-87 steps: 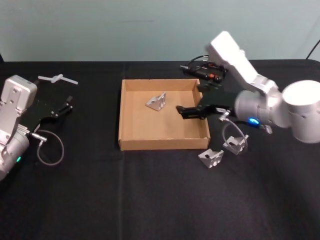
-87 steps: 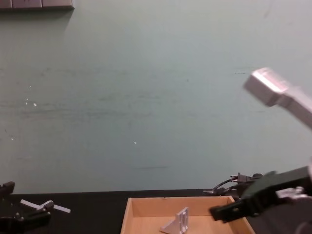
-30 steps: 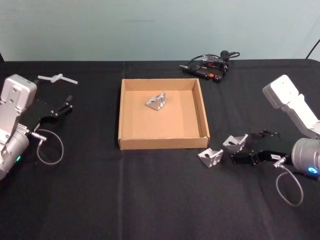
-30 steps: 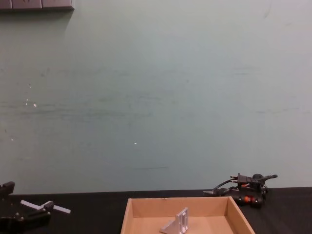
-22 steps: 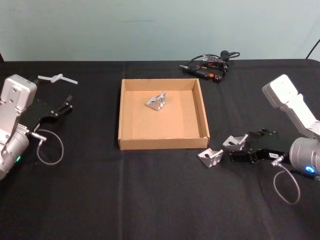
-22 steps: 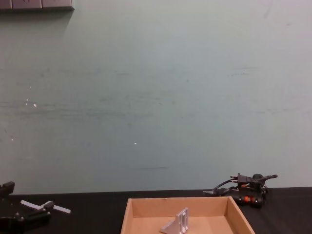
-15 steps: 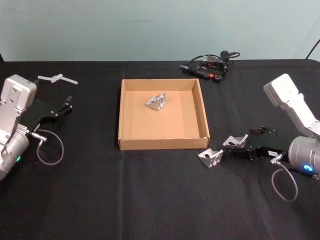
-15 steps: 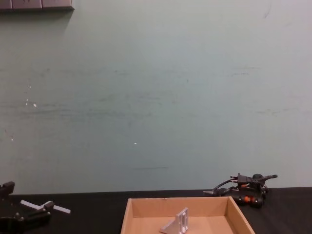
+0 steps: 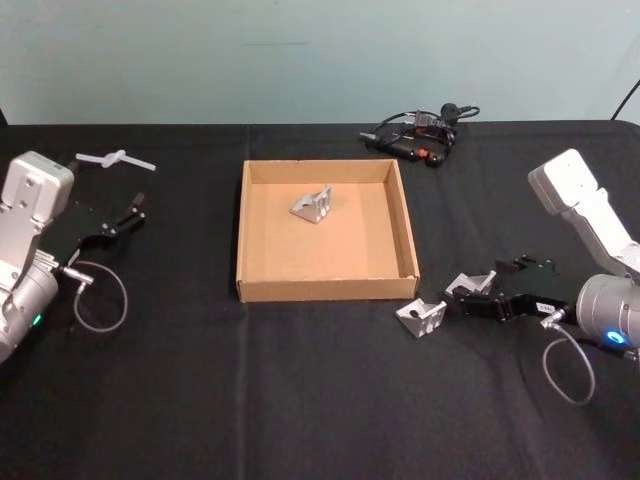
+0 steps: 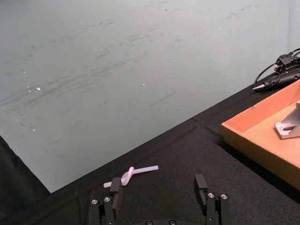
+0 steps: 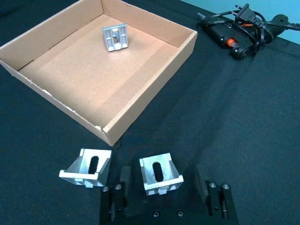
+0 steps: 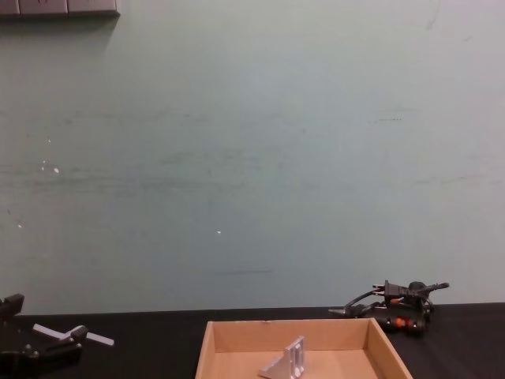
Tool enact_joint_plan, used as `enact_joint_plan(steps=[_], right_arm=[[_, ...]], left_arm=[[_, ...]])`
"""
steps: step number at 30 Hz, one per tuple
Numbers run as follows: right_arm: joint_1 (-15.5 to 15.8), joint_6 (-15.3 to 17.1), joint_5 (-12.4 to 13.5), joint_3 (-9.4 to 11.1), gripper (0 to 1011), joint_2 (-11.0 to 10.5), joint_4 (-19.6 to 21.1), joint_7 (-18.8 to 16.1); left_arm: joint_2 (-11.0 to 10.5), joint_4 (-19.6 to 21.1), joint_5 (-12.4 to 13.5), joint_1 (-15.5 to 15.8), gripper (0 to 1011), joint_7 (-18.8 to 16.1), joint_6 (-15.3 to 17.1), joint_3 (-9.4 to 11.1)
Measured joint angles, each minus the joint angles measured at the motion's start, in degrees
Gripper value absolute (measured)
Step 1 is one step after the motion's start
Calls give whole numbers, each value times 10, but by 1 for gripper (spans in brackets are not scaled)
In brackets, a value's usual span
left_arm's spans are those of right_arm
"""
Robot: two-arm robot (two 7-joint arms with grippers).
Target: Use one hand to pick up the angle iron from the table and place it into the box.
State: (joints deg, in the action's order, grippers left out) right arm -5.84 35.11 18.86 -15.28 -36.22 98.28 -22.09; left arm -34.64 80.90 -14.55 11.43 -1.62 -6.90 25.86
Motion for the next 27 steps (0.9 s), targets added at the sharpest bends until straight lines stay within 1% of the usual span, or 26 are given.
enact_joint_plan(steps=[3,5,6,8,9,11,14,18,22,27], right_arm=[[0,1,0,0,838,0,1,0],[0,1,0,0,764,0,1,0],[0,1,0,0,707,0,1,0],[0,1,0,0,670,-1,1,0],[1,1,0,0,609,-1,2,0],[1,1,1,1,570,-1,2,0],[1,2,1,1,476,-1,2,0],[2,0,1,1,465,-1,5,0],[4,-2,2,4,465,-2,17,2],[-2,6,6,13,466,-3,37,7]], left_arm=[[0,0,0,0,1005,0,0,0],[0,0,0,0,1005,0,0,0],[0,0,0,0,1005,0,0,0],[0,0,0,0,1005,0,0,0],[0,0,0,0,1005,0,0,0],[0,0,0,0,1005,0,0,0],[0,0,0,0,1005,0,0,0],[0,0,0,0,1005,0,0,0],[0,0,0,0,1005,0,0,0],[0,0,0,0,1005,0,0,0]])
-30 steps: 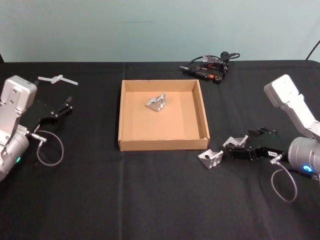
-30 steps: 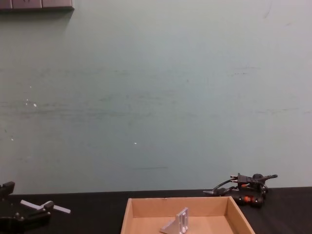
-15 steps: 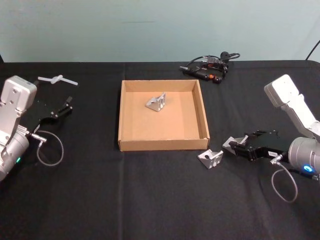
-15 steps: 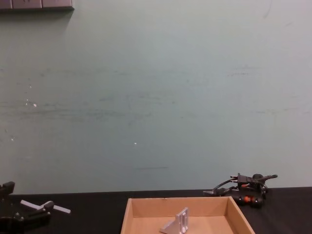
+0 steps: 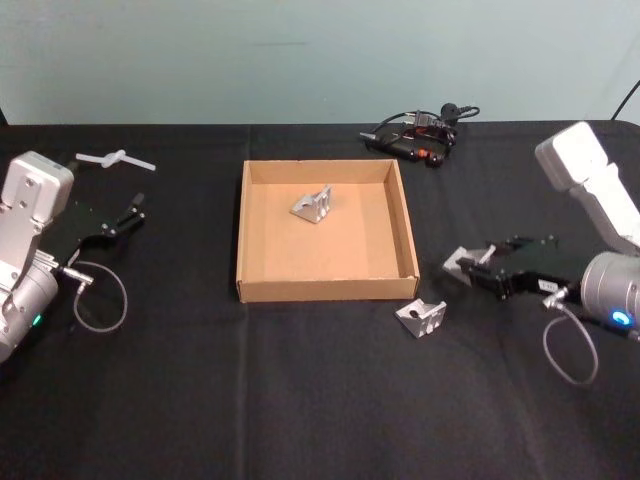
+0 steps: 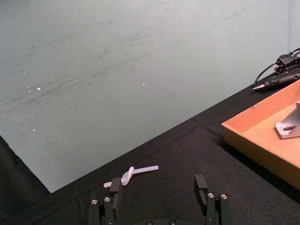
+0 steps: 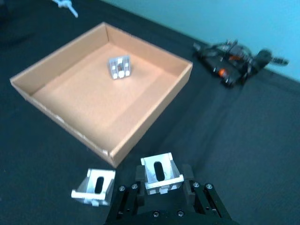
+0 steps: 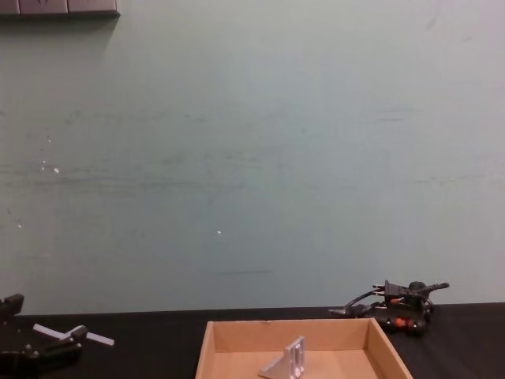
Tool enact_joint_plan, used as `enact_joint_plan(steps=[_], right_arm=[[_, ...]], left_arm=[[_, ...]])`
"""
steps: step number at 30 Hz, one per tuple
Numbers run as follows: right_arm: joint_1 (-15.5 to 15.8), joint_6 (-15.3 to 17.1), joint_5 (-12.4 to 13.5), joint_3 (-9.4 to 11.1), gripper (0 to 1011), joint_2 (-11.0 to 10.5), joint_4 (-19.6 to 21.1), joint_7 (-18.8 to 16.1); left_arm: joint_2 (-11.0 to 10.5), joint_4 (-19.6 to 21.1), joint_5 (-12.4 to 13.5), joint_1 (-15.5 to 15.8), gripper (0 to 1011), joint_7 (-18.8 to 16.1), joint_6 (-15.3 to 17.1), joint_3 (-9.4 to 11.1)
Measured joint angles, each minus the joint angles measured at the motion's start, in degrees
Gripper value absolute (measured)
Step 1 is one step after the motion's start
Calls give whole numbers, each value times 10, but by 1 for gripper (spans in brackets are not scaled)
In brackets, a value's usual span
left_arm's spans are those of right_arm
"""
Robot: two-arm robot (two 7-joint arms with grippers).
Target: Use one hand to pick up the angle iron from the table and place it into the box.
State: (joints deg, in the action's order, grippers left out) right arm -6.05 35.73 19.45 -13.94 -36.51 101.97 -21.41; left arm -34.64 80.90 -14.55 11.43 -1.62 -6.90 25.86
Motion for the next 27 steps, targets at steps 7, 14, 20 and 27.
enact_joint_plan(steps=[7,14,20,27], right_arm=[[-30,16,4,1,465,3,23,0],[-87,24,-3,-38,465,22,9,-9],[-151,19,-14,-77,465,55,-50,-21],[-216,-2,-33,-120,465,106,-146,-26]], left_arm=[[0,0,0,0,1005,0,0,0],[0,0,0,0,1005,0,0,0],[0,0,0,0,1005,0,0,0],[0,0,0,0,1005,0,0,0]])
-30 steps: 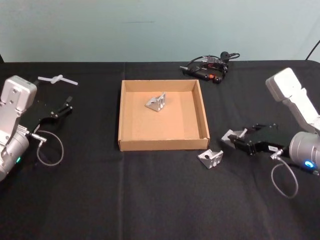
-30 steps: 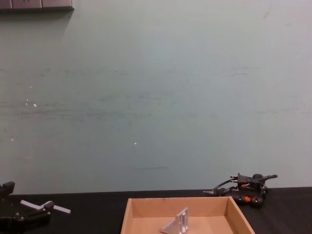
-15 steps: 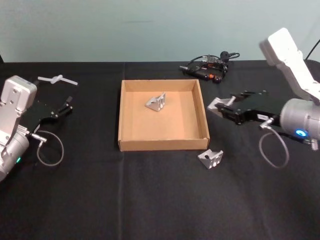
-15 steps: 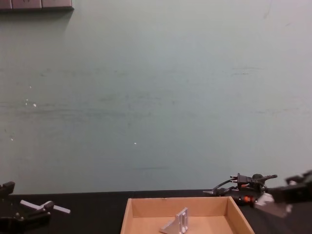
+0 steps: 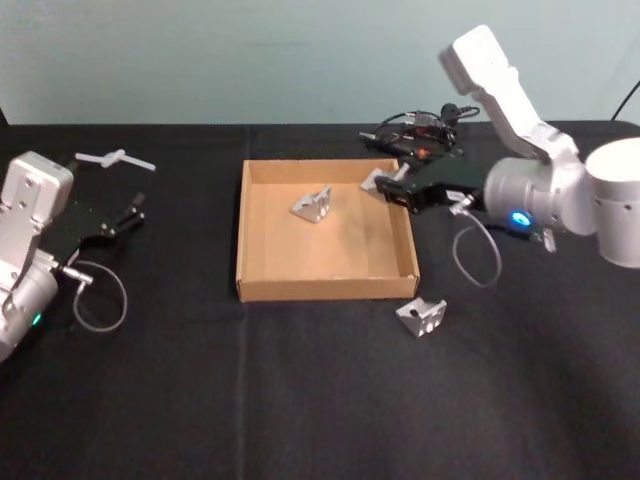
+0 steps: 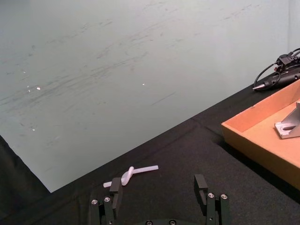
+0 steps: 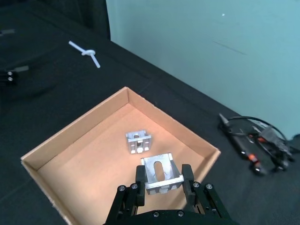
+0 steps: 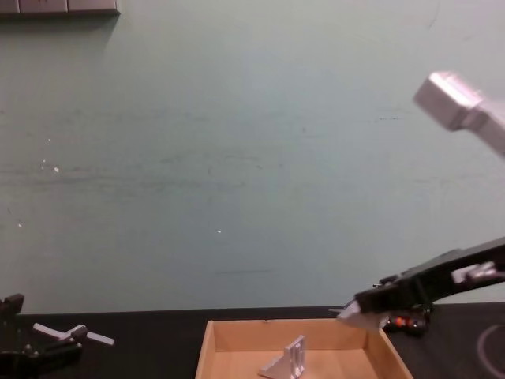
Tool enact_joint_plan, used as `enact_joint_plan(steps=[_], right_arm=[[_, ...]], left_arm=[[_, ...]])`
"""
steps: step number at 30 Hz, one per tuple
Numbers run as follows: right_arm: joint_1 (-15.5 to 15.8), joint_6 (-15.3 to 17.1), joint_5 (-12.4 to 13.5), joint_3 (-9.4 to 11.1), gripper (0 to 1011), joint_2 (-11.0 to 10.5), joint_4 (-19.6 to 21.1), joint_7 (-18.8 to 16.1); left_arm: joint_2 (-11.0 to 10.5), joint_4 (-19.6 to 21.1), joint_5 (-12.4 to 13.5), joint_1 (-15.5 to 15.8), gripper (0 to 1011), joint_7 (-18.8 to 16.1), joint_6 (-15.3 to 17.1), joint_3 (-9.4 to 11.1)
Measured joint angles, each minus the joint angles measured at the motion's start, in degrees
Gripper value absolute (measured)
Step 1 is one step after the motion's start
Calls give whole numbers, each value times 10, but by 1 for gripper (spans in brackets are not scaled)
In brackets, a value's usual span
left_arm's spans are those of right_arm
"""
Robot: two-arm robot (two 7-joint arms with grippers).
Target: Use one hand to pick up the angle iron from the table and place it into the box.
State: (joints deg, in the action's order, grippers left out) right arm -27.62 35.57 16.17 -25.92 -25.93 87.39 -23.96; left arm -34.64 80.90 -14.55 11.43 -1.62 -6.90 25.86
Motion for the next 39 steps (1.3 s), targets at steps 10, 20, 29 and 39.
enact_joint_plan(steps=[10,20,29,39], right_arm=[[-48,-15,-25,-34,465,52,-96,-3],[-59,-20,-32,-36,465,68,-124,-3],[-58,-20,-31,-36,640,66,-121,-2],[-57,-19,-31,-36,928,66,-119,-2]], left_arm=[[0,0,0,0,1005,0,0,0],[0,0,0,0,1005,0,0,0],[0,0,0,0,1005,0,0,0],[0,0,0,0,1005,0,0,0]])
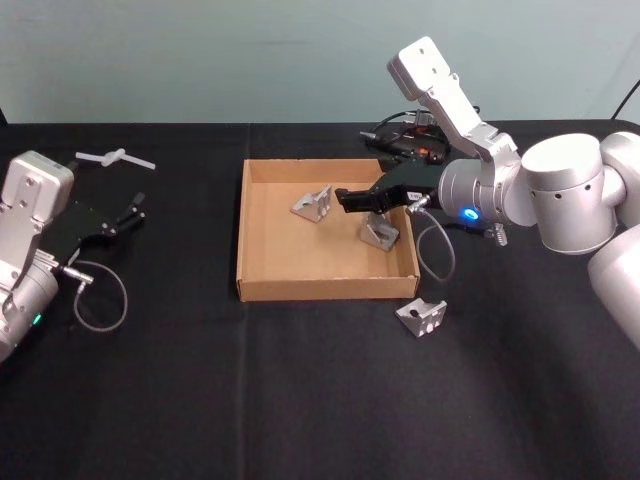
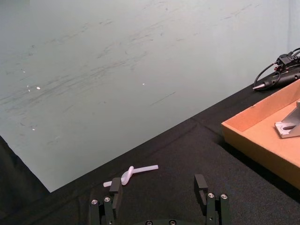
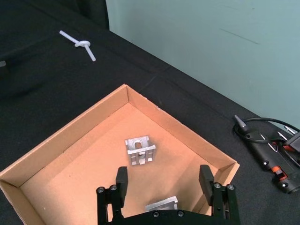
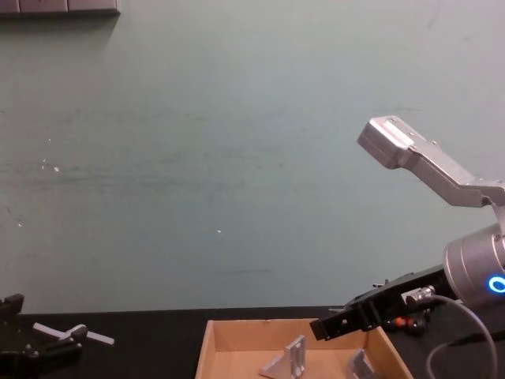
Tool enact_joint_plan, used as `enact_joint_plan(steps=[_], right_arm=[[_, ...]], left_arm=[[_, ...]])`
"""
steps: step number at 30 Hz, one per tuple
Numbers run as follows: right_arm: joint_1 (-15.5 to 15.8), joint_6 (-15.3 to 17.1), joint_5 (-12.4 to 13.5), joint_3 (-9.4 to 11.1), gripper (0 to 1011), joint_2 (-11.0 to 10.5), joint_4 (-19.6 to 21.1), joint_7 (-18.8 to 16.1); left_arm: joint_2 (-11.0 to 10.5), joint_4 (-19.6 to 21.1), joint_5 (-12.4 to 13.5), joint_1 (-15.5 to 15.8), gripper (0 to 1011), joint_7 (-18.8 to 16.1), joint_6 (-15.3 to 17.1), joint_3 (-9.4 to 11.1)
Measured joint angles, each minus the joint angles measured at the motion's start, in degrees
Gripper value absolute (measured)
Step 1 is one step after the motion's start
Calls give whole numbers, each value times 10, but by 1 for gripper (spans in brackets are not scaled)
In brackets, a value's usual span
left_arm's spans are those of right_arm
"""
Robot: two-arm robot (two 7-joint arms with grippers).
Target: Use one hand to pick up the angle iron from the table and place it into the box.
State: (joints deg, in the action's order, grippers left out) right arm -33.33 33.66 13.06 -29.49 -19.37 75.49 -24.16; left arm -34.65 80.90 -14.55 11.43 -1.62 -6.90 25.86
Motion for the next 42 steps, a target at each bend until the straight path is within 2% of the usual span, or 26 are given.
enact_joint_plan(steps=[4,8,14,16,19,20,23,27,28,30,36,42], right_arm=[[0,0,0,0,1004,0,0,0],[1,1,0,1,1004,-1,3,0],[25,20,0,7,1004,-19,50,-4],[48,42,2,16,1004,-39,94,-7],[73,63,8,26,1004,-59,134,-10],[90,73,13,35,1004,-71,159,-10],[121,86,23,52,1004,-93,201,-11],[184,101,45,86,1004,-132,275,-11],[184,101,45,86,1004,-132,275,-11],[221,106,59,105,1004,-152,310,-10],[279,113,75,120,1004,-178,352,0],[307,112,80,125,1004,-187,367,12]], left_arm=[[0,0,0,0,1004,0,0,0],[0,0,0,0,1005,0,0,0],[0,0,0,0,1005,0,0,0],[0,0,0,0,1005,0,0,0],[0,0,0,0,1005,0,0,0],[0,0,0,0,1005,0,0,0],[0,0,0,0,1005,0,0,0],[0,0,0,0,1005,0,0,0],[0,0,0,0,1005,0,0,0],[0,0,0,0,1005,0,0,0],[0,0,0,0,1005,0,0,0],[0,0,0,0,1005,0,0,0]])
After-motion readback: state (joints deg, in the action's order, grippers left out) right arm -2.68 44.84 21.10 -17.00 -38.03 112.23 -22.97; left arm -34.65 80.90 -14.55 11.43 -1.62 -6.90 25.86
